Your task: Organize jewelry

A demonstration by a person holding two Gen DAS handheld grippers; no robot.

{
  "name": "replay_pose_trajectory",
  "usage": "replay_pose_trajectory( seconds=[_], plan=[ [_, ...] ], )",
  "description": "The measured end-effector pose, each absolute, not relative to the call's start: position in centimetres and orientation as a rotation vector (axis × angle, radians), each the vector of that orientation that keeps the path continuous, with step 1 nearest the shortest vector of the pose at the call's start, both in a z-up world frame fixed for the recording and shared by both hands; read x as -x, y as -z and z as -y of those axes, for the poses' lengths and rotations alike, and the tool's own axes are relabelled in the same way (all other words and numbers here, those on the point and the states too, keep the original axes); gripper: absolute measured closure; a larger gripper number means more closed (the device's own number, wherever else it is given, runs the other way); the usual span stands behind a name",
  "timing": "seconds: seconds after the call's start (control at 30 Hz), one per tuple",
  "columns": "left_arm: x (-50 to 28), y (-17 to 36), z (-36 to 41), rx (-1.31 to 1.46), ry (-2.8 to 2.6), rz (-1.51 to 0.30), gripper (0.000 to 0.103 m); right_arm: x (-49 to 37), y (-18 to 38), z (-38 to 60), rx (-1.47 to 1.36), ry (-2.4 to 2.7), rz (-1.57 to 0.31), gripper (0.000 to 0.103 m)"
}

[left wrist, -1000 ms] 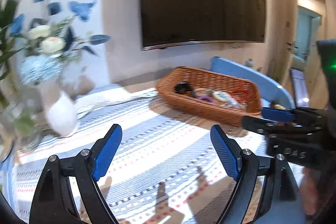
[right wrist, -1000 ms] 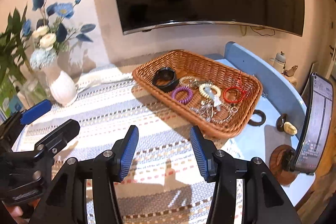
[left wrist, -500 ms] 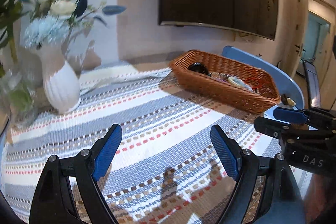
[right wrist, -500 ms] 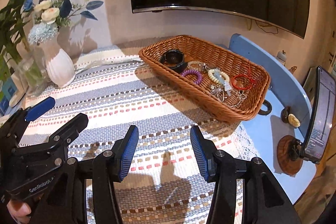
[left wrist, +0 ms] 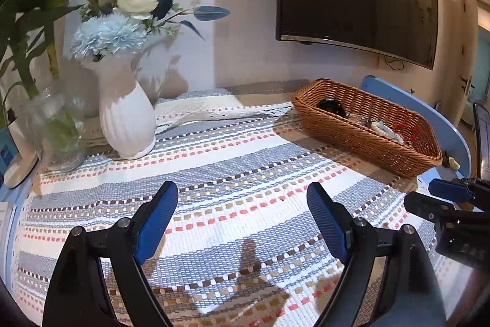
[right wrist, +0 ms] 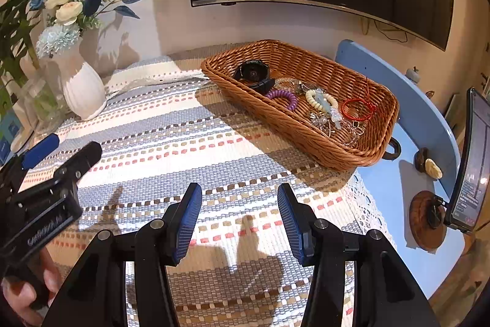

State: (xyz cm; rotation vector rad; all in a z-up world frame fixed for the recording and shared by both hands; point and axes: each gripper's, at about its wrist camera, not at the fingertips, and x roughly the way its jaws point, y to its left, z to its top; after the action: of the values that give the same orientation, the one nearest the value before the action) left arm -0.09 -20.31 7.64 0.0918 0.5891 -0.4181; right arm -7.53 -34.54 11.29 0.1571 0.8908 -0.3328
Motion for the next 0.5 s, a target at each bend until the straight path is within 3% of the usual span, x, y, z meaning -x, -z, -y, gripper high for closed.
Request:
replay_pose_trajectory(
  seconds=[0.5],
  plan=[
    [-0.31, -7.23, 20.16, -0.084, 0.406, -0.612, 0.016, 7.44, -10.81, 34.4, -0.183, 0.313, -0.906, 0.047]
  ],
)
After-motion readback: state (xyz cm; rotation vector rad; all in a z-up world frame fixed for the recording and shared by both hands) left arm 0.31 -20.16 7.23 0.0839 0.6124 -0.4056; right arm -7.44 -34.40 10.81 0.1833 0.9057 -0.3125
